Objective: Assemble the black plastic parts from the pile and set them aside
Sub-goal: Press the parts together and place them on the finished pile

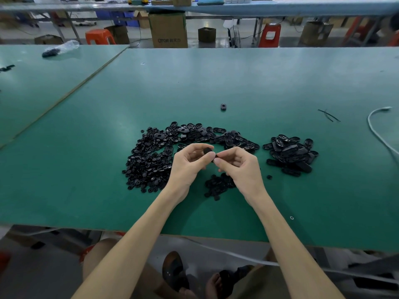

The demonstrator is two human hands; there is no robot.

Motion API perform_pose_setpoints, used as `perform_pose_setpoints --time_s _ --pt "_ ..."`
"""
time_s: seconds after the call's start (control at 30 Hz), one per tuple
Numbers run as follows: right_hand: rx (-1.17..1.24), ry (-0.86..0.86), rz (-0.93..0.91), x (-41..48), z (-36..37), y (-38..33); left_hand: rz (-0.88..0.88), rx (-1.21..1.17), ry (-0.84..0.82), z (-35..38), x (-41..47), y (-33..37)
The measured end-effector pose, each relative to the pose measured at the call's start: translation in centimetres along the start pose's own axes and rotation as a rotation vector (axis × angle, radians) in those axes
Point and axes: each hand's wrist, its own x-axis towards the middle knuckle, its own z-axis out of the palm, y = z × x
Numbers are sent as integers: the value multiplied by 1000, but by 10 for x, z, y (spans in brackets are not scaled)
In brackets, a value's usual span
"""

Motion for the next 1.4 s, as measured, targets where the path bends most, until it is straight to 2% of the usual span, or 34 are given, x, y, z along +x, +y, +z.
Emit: perform_pose_setpoints --time_s 0.27,0.5,0.73,1.0,1.4 --pt "-34 12 1 0 1 1 15 -22 41 1 -1 0" --pt "-48 64 -25 0 0 4 72 58 -57 5 -3 1" --pt "-36 55 -38 0 0 3 52 70 -56 5 -2 2" --pt "-1 146 -39 0 -1 4 37 81 -71 6 -4 5" --pt "12 91 -38 1 -1 3 34 136 -62 7 -2 4"
